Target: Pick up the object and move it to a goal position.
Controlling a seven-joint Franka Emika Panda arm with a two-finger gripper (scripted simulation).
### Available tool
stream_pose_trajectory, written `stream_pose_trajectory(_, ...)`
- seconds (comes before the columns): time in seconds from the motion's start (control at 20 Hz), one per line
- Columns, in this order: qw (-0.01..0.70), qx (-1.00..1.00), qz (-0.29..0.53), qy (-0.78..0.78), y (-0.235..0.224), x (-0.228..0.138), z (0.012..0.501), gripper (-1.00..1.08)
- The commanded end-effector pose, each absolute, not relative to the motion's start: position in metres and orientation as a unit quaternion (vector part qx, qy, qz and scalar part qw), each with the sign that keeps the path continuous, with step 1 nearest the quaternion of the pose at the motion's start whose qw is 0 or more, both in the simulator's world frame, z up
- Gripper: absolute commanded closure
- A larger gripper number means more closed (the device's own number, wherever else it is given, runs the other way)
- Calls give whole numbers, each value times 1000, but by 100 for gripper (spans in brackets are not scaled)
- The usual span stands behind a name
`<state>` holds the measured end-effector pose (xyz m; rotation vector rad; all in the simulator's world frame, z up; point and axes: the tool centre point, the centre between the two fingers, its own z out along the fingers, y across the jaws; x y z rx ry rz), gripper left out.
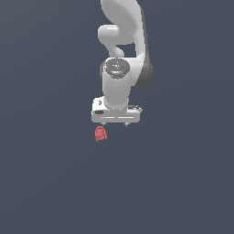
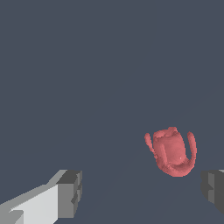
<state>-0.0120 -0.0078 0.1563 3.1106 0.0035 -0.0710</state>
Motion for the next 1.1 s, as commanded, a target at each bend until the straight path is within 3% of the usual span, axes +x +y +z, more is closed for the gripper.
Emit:
stream_pose_trajectory(0.0, 15, 1000, -23, 1, -8, -12, 156, -92)
stream_pose_trajectory(1.05, 17, 999, -12, 41, -11, -11, 158, -92)
